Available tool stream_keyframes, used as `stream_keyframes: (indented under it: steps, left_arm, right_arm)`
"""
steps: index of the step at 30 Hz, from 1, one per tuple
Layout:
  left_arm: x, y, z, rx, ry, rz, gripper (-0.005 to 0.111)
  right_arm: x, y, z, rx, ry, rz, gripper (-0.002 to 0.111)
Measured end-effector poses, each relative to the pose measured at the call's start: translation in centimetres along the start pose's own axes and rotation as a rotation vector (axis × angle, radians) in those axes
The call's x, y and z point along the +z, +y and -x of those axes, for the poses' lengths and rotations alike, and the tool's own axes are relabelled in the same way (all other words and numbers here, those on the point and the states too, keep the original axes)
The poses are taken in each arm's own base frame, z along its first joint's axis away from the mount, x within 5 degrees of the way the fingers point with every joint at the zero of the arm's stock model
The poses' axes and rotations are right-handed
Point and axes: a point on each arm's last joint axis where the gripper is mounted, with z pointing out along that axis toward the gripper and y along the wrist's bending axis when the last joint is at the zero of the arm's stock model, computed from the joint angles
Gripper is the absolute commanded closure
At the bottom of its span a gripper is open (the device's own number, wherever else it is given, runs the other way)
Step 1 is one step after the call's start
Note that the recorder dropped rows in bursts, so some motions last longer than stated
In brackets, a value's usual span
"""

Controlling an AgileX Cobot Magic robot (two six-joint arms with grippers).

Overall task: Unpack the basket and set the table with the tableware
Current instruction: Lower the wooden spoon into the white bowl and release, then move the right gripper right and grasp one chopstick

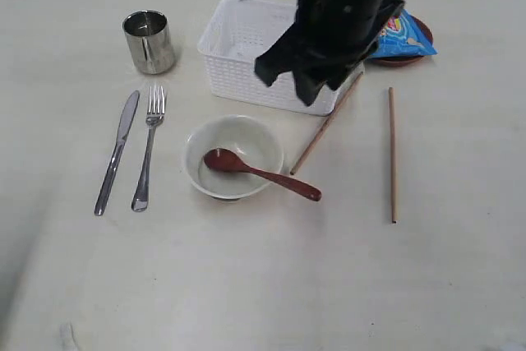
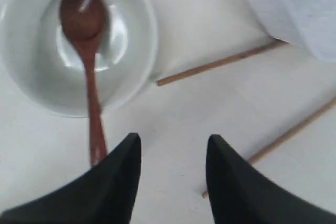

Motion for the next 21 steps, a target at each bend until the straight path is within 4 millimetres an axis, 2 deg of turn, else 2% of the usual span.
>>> stream_keyframes:
  steps: [5,7,11,17,21]
  left_arm:
    - [0.0,0.0,0.0,0.000,0.000,0.000,0.107]
    - [0.0,0.0,0.0,0.000,0.000,0.000,0.107]
    - [0.0,0.0,0.0,0.000,0.000,0.000,0.107]
    - [0.0,0.0,0.0,0.000,0.000,0.000,0.107]
    - [0.0,0.0,0.0,0.000,0.000,0.000,0.107]
  right_arm:
    - [-0.1,-5.6,-1.0,0.200,0.005,-0.034,0.068]
    - [0.7,-7.2,-1.9,0.272,0.040,-0.040,0.068]
    - [3.8,-9.7,-4.5,0.411,0.092,-0.045,0.068]
    - [8.2,-11.2,-7.5,0.540,0.040,-0.058,0.068]
    - [9.6,-11.0,-8.4,0.570,0.013,-0.061,0.068]
